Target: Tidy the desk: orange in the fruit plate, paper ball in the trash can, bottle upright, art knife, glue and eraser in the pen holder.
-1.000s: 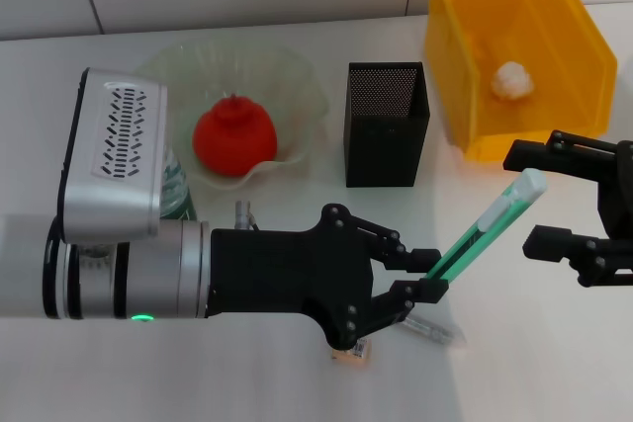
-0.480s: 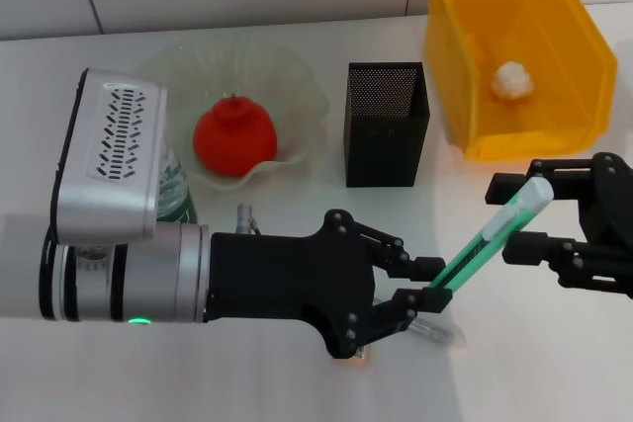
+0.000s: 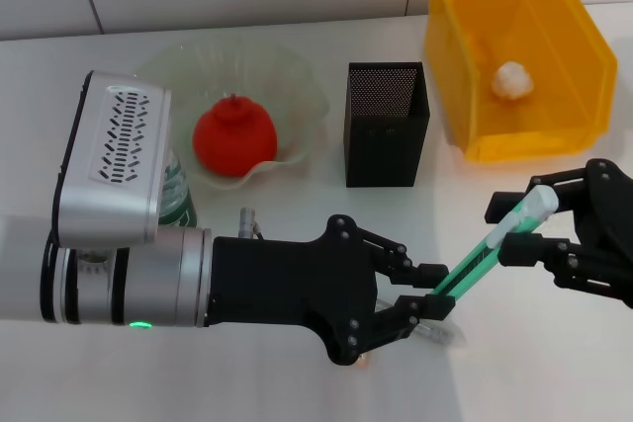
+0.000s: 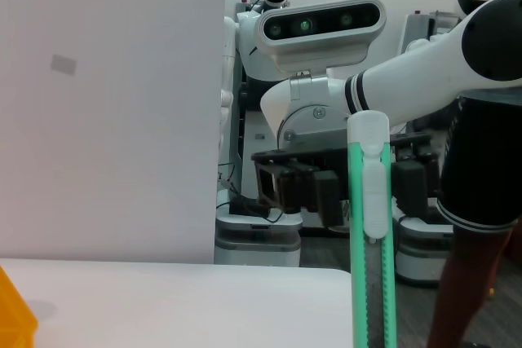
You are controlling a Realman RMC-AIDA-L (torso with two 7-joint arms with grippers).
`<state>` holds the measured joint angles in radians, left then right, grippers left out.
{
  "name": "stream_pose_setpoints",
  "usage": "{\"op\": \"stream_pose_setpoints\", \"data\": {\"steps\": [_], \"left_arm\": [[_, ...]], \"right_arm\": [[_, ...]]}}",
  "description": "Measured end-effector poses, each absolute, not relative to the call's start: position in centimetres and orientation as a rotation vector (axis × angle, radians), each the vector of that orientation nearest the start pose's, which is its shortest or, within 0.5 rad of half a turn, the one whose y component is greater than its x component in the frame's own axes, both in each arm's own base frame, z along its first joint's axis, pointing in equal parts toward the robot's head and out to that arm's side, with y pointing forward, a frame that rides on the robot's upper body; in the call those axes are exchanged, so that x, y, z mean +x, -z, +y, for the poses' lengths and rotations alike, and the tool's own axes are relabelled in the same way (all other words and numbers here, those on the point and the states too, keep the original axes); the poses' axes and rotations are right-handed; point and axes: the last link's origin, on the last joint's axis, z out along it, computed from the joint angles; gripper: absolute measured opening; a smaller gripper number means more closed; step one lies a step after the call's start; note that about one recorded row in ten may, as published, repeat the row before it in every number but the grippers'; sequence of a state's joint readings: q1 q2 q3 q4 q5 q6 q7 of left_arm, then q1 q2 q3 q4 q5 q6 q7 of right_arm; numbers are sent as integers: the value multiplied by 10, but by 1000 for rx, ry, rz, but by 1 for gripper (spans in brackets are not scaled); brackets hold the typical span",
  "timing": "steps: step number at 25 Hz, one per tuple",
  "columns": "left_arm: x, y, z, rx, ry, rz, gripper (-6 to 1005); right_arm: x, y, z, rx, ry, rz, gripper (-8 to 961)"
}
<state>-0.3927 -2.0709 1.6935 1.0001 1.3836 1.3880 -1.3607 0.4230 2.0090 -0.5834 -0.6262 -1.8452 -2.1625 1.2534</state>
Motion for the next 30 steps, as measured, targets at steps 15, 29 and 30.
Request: {"op": "stream_pose_setpoints", "data": {"steps": [15,29,30], "left_arm": [[-148,77,272,-3109,910,-64,181],[-150,78,272,-3098,909,-65,382],[-150,78,272,-3098,909,-65,427]], "right_arm": [[253,-59,250,-2825,-1323,248,234],[253,-58,247,-2794,-1349,239,198],[254,-58,247,-2784,-1352,240,197]]}}
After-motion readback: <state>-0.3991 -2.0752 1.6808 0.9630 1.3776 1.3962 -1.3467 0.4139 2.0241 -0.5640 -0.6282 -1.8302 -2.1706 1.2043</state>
